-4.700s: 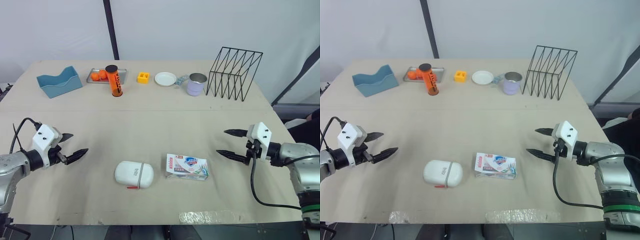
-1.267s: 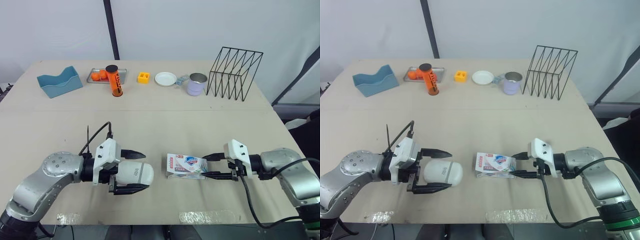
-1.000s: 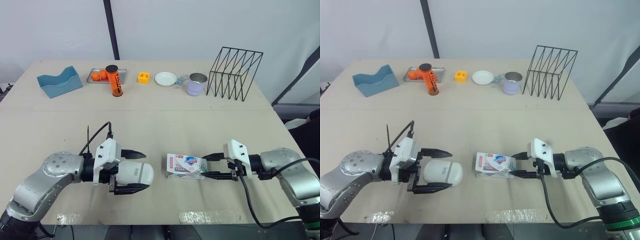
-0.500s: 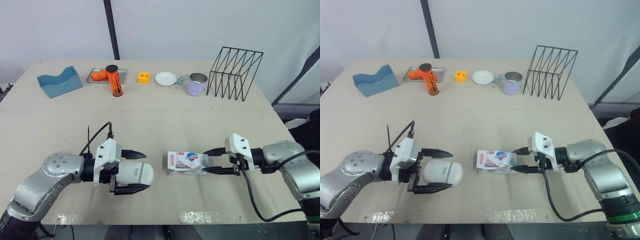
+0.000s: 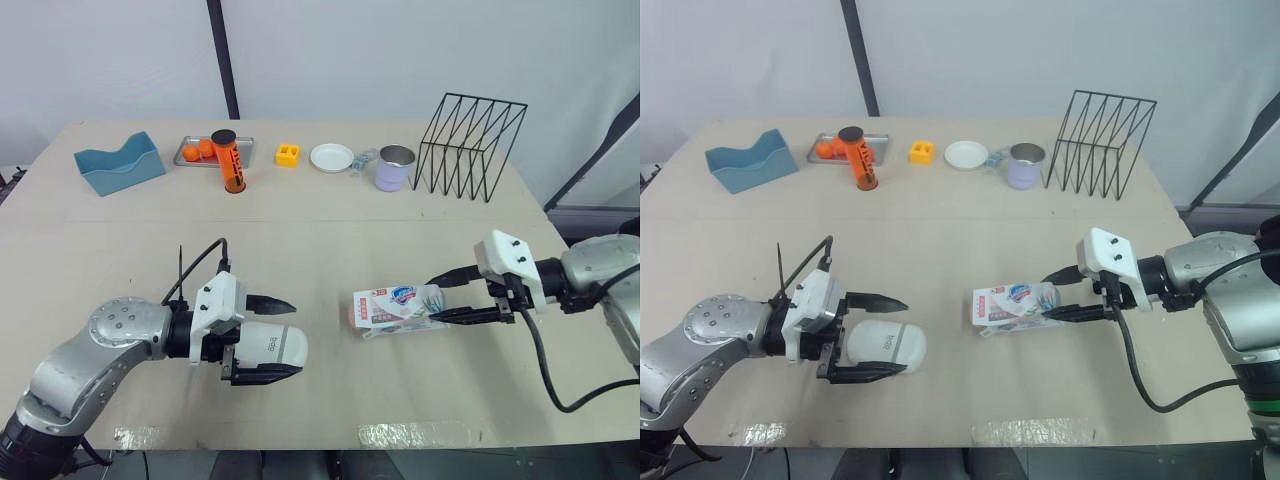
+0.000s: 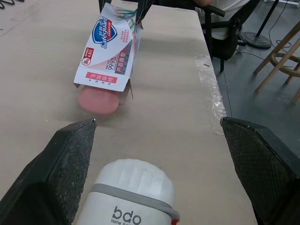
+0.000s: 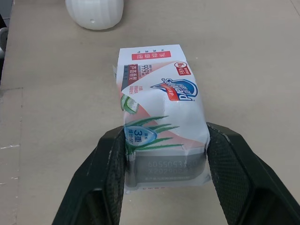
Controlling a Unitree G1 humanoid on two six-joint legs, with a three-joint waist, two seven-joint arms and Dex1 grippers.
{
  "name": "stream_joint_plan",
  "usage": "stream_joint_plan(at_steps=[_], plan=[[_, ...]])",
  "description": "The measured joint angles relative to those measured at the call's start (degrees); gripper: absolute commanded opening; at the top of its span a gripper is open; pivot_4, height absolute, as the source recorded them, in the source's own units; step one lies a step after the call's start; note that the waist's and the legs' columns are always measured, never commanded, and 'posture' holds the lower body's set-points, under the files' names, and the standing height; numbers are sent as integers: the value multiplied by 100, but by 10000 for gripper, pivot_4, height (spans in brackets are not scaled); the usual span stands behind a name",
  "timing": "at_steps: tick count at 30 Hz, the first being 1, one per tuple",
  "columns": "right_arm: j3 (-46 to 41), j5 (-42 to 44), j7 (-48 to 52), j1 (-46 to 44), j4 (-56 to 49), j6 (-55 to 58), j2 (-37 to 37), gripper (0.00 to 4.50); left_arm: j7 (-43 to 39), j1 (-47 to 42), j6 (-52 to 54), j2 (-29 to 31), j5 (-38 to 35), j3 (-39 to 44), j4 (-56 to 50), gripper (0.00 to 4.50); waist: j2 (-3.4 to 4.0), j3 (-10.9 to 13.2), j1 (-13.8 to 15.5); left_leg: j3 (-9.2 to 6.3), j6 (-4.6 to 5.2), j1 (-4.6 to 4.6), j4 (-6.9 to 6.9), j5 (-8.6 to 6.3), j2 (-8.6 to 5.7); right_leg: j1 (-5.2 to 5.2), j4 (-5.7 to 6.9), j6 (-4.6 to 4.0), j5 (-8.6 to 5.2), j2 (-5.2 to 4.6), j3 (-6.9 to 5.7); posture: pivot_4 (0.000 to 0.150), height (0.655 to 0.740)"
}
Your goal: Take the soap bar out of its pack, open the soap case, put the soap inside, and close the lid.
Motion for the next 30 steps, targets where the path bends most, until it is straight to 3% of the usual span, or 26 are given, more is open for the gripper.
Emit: stream_joint_plan(at_steps=[10,20,24,30], plan=[[-202,5,196,10,303,-68,-254,25680,-62,-65,86,-16,-6,-17,3,45000,1,0,0,0,0,0,0,0,0,0,0,-1,1,0,-1,1500,7400],[-1069,-8,163,575,1496,-379,-382,25680,-111,-81,86,-16,-3,-16,23,45000,1,1,-6,4,1,1,0,0,-2,0,1,-4,3,-1,3,1500,7400],[-1472,23,-219,609,1870,-351,-300,25680,-134,-159,86,-16,3,-21,44,45000,4,2,-6,5,1,4,1,0,-1,3,2,-5,3,1,5,1500,7400],[-1971,43,-1195,834,2286,-569,400,25680,-184,-200,86,-35,5,-52,122,45000,4,3,-5,7,3,4,-1,-1,-4,4,1,-6,4,0,9,1500,7400]])
